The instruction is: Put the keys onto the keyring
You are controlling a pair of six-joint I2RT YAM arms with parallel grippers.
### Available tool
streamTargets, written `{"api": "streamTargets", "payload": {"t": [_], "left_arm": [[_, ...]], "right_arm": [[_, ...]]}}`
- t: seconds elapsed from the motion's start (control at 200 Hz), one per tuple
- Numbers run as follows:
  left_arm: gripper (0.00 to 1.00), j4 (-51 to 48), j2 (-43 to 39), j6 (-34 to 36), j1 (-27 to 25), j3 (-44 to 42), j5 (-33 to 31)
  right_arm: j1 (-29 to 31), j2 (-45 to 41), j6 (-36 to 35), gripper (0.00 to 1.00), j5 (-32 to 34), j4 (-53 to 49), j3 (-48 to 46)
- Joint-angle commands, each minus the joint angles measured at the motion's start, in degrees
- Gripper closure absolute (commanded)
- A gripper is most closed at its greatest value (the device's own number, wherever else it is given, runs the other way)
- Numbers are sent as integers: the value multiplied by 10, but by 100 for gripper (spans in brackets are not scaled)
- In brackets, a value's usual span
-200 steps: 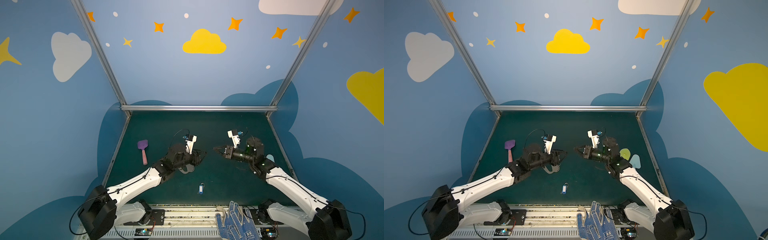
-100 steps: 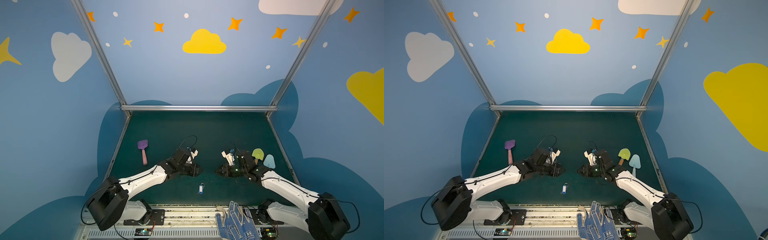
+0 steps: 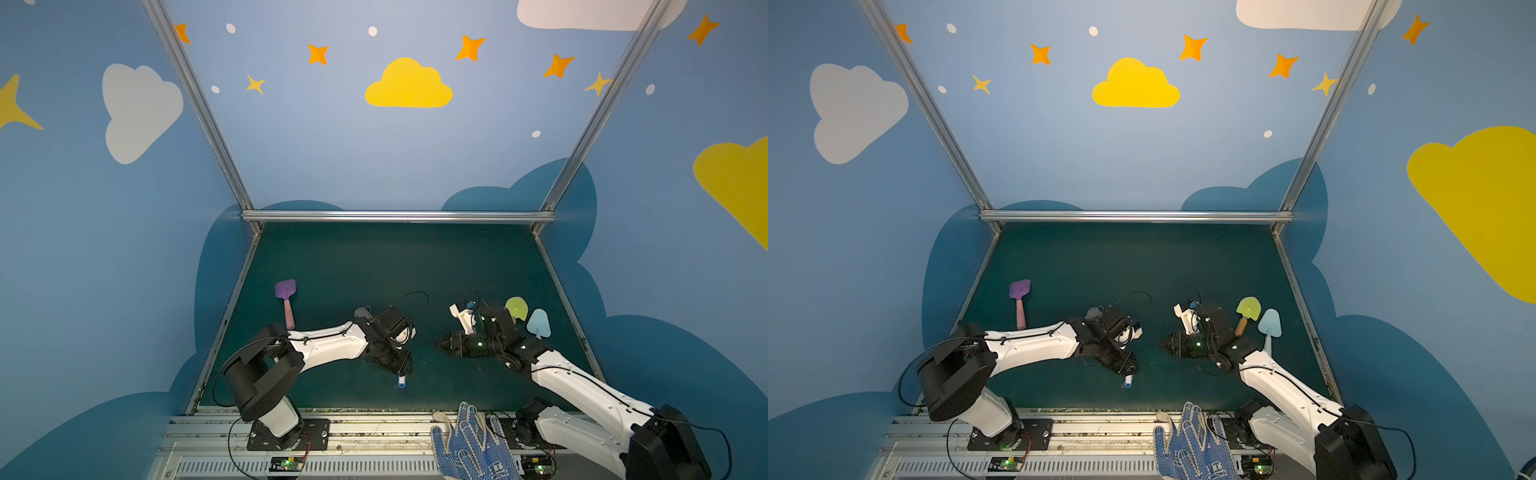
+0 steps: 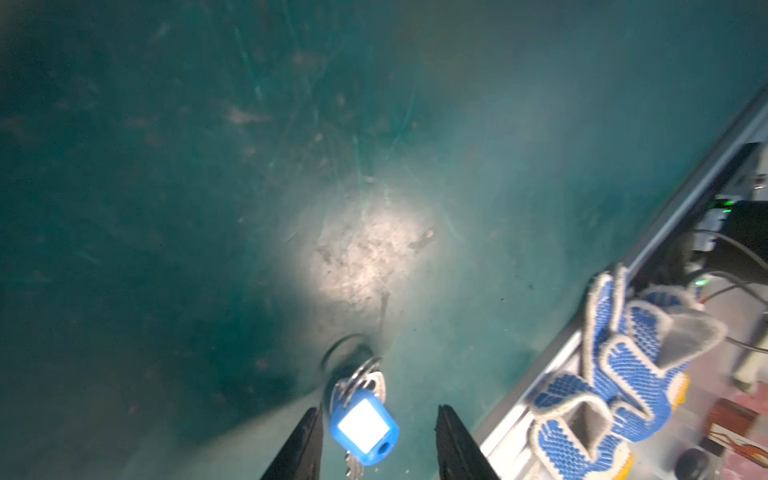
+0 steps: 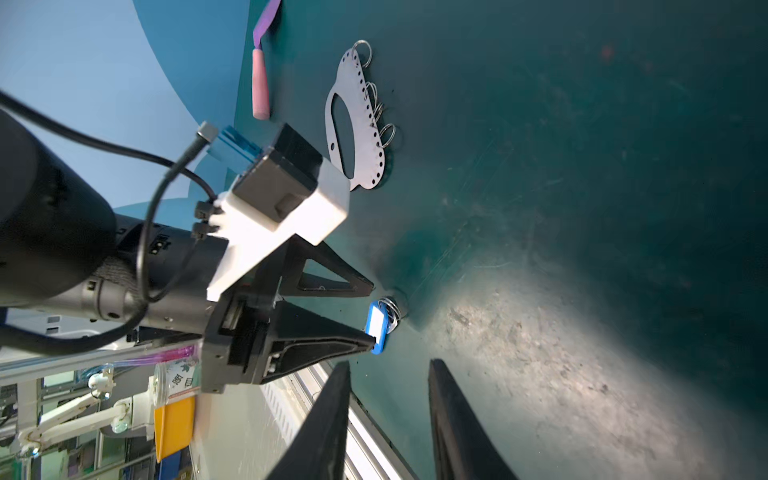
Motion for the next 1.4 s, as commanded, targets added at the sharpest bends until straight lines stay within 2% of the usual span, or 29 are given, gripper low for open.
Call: {"api": "streamTargets", "payload": {"t": [0.0,0.135,0.195,0.3,0.466,0.661,0.801,1.026,1.142,1.277,1.397], "left_arm": [[54,-29,20,23,-10,19,-42],[56,-12,39,25,-18,31,-44],[64,-12,49,27,-19,40,-39],[85,-19,61,33,-21,53,-24],[96,-29,39,34,-21,56,-38],[96,-31,-26,33,-15,74,-63],[96,13,-98,18,3,75,-73],[96,168,-202,-24,30,26,-72],[96,227,-236,-49,30,-2,-93],[96,233,-249,-39,30,-6,-92],[96,242,-251,-35,30,-11,-89]], "right_arm": [[-5,-13,3,65,4,-8,-6],[-8,-19,4,65,1,-10,-7],[-9,-19,4,65,1,-12,-7],[-12,-20,6,65,2,-13,-10],[-15,-25,8,65,3,-11,-16],[-15,-22,9,66,-2,-9,-12],[-14,-37,9,66,-10,3,-3],[-15,-69,76,64,-58,164,-22],[-15,-90,97,62,-41,206,-18],[-15,-124,102,61,-8,224,-14],[-15,-133,100,56,-2,241,-12]]}}
